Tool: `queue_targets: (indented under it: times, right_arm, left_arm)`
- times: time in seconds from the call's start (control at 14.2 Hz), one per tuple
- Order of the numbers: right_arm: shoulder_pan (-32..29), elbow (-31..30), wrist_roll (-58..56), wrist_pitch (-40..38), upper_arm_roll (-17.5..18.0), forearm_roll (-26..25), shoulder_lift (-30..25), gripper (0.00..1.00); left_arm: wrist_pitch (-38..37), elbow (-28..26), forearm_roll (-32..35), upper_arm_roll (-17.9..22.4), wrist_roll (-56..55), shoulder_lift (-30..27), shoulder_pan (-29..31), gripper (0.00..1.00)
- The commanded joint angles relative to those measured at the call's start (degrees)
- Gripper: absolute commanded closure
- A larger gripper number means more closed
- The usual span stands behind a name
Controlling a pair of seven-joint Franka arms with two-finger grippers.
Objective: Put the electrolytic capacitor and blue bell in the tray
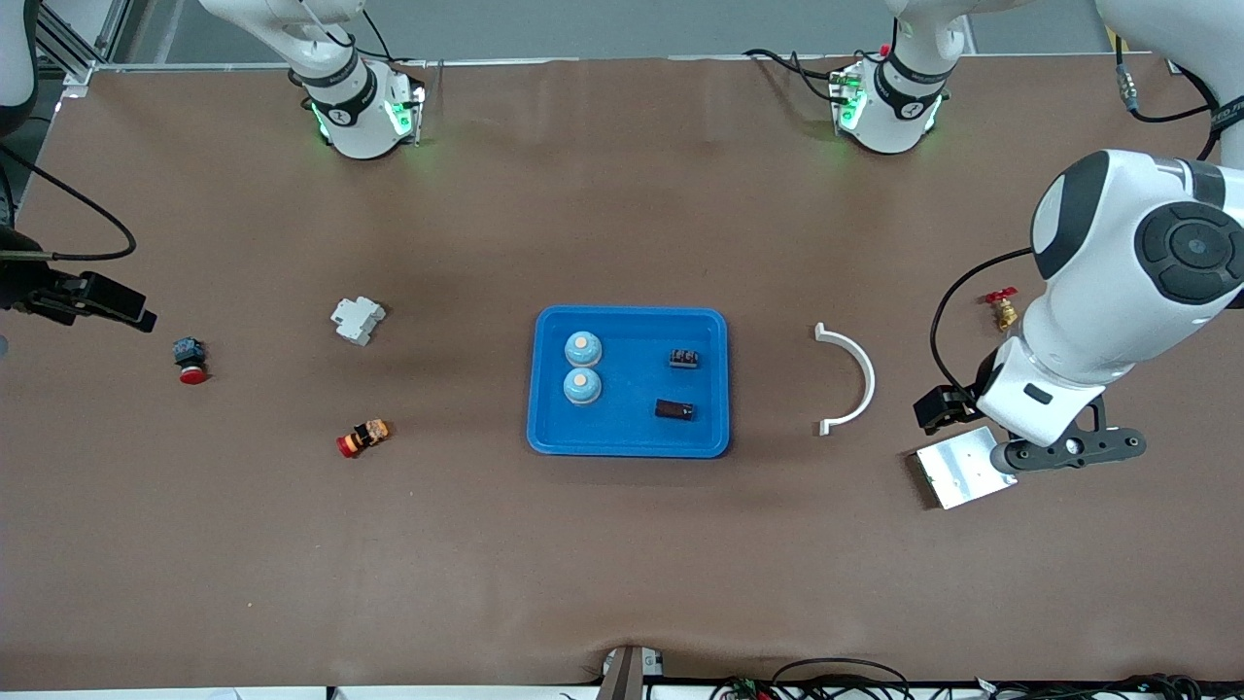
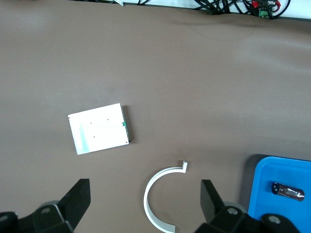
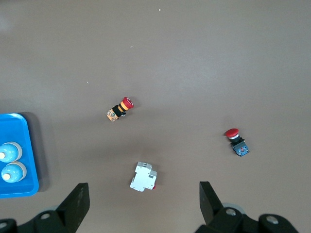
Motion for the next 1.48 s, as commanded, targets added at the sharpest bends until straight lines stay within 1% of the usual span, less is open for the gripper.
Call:
queue_targets:
  times: [0.0, 0.07, 0.14, 0.21, 0.35, 0.56, 0.92, 1.13, 1.41]
  right_arm:
    - [0.26, -0.56, -0.39, -0.56, -0.28, 0.22, -1.16, 0.0]
    - [0.18, -0.56, -0.39, -0.56, -0.28, 0.22, -1.16, 0.0]
    - [0.26, -0.56, -0.39, -0.56, -0.28, 0.22, -1.16, 0.0]
    - [0.26, -0.56, -0.39, -0.56, -0.28, 0.22, -1.16, 0.0]
    - [0.18, -0.56, -0.39, -0.56, -0.28, 0.22, -1.16, 0.0]
    - [0.26, -0.56, -0.39, -0.47, -0.28, 0.22, -1.16, 0.0]
    - [0.26, -0.56, -0.39, -0.56, -0.28, 0.22, -1.16, 0.0]
    - [0.17, -0.56, -0.39, -0.65, -0.28, 0.22, -1.16, 0.0]
    - [0.17, -0.65, -0.39, -0.65, -0.28, 0.22, -1.25, 0.0]
  left_arm:
    - [-0.09, -1.81, -4.19, 4.06, 5.66, -3.4, -1.56, 0.0]
    - [-0.18, -1.99, -6.91, 8.61, 7.94, -4.46, -4.36, 0.0]
    - [-0.27, -2.34, -9.37, 11.97, 10.14, -5.6, -6.39, 0.0]
    - [-0.62, -3.3, -10.96, 14.26, 11.64, -6.74, -7.72, 0.0]
    - [-1.84, -3.75, -12.64, 17.17, 13.23, -8.68, -9.66, 0.0]
    - [-5.88, -3.75, -14.23, 22.09, 16.56, -11.66, -13.26, 0.0]
    - [-10.89, -3.75, -14.93, 24.48, 17.46, -15.97, -15.99, 0.0]
    - [-13.27, -3.75, -14.85, 24.48, 17.63, -17.56, -16.43, 0.0]
    - [-16.26, -3.75, -13.62, 24.57, 20.17, -18.27, -17.31, 0.0]
